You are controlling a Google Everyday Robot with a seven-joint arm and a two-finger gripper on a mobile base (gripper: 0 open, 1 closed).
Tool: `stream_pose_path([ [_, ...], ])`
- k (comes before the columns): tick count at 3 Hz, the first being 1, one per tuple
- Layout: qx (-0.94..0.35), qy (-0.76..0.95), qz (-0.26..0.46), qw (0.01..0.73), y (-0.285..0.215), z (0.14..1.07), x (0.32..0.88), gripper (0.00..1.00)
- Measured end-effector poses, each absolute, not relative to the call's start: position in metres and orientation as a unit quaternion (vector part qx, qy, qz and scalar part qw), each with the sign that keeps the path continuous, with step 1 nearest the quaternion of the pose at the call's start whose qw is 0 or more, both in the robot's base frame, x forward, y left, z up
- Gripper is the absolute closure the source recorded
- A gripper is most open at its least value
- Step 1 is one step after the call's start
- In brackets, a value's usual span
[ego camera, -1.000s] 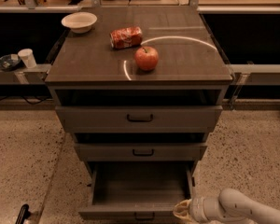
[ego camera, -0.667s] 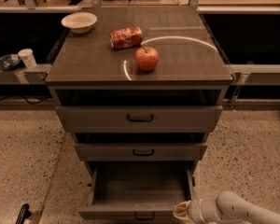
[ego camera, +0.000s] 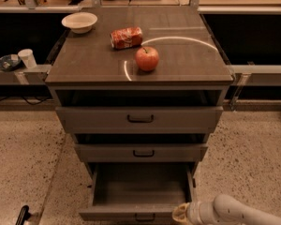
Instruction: Close bottom drawer
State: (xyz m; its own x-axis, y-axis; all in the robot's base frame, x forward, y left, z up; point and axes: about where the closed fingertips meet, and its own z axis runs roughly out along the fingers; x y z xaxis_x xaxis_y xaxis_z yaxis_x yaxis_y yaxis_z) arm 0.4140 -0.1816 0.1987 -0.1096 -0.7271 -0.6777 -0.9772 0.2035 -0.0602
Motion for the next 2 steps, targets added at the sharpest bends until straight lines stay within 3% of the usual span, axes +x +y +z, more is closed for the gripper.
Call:
stream_pose_path([
  [2,-0.604,0.714,0.211,0.284,-0.176,0.166,0.417,1.00],
])
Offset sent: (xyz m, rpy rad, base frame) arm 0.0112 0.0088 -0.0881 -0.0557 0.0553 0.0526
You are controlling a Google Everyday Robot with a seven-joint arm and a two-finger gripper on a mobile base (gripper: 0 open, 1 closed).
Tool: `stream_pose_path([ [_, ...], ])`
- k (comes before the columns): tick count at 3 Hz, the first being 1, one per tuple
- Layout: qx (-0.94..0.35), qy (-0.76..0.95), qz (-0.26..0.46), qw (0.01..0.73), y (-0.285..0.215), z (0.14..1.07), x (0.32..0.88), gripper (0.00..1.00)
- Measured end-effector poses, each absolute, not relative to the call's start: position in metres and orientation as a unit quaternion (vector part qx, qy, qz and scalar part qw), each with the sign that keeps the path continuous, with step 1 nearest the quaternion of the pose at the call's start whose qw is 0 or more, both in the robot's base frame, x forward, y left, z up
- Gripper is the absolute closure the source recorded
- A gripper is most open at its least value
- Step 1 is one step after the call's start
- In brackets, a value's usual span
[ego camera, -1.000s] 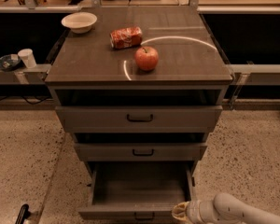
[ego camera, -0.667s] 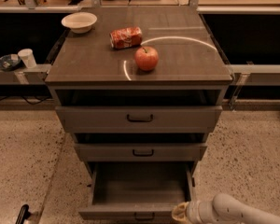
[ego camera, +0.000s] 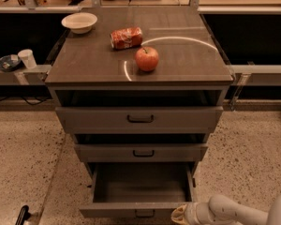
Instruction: Close bottom drawer
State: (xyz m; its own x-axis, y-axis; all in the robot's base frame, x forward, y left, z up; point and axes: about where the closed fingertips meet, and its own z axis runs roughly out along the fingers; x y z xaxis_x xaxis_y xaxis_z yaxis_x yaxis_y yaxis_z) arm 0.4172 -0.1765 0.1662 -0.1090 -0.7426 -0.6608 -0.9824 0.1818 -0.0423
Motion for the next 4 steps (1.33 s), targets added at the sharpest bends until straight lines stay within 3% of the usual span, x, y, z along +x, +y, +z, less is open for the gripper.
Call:
stream_pose_path([
  [1,-0.609,0.714,0.213,0.273,-0.1685,0.1380,0.4243,0.83],
  [4,-0.609,0.713,0.213,0.273,-0.1677,0.1370,0.4251,0.14],
])
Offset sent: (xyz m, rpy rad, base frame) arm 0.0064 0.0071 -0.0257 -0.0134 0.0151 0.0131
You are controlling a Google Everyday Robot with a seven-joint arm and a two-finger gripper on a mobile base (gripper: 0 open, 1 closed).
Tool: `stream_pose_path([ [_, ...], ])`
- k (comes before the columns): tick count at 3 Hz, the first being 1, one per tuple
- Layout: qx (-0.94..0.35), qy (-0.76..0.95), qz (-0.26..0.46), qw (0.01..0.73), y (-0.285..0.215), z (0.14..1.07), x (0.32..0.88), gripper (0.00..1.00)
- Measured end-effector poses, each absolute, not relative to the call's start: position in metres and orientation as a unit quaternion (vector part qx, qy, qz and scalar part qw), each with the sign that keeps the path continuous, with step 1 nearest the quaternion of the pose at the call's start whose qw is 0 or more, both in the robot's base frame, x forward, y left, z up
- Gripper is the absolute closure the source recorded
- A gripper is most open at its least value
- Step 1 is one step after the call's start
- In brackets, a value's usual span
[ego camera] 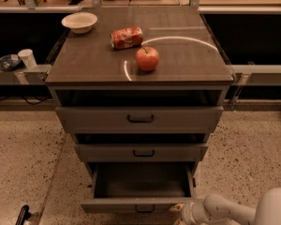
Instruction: Close bottom drawer
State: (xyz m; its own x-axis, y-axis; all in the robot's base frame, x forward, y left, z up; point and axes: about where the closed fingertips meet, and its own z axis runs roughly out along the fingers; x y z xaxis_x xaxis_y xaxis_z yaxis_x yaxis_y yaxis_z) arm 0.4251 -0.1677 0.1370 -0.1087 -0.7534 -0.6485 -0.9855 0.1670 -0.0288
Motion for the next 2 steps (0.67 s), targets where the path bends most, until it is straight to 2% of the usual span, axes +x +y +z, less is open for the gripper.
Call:
stream_pose_path([
  [1,-0.609,0.713,0.213,0.273,-0.1677,0.1370,0.4251,0.00],
  [2,-0.609,0.713,0.213,0.273,-0.1677,0.1370,0.4251,0.00],
])
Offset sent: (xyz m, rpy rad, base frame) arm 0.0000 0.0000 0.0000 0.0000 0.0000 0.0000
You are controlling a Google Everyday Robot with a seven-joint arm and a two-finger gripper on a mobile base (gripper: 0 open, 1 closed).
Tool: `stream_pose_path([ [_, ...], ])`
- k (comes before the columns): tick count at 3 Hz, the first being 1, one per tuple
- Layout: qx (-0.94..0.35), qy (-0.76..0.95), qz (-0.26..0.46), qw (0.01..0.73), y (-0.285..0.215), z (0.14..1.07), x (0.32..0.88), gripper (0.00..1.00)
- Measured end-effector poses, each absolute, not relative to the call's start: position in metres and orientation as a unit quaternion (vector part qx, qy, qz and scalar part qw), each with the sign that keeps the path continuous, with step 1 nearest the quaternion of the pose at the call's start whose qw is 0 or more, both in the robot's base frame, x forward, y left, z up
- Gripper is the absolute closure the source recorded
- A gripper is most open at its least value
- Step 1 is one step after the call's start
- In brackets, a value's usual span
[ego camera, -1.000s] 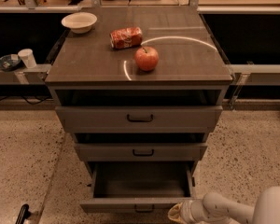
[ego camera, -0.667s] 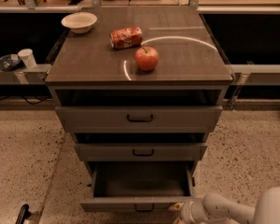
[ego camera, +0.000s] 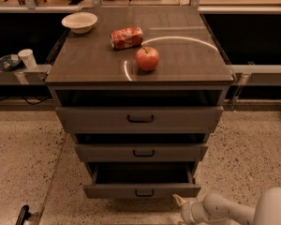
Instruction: Close bottom drawer
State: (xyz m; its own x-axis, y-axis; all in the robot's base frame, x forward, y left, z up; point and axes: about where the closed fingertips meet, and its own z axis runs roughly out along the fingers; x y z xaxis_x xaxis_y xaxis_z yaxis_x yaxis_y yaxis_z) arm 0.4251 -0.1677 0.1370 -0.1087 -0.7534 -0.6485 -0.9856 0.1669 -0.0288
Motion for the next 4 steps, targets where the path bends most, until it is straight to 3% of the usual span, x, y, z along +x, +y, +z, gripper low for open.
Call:
stream_pose_path([
  [1,-0.612,0.707,0.228,0.273,-0.164,0.133,0.425,0.03],
  [3,-0.636,0.682,0.228,0.279,-0.154,0.123,0.463,0.49],
  [4,-0.629,0.688,0.203,0.299,-0.158,0.120,0.486,0.47],
])
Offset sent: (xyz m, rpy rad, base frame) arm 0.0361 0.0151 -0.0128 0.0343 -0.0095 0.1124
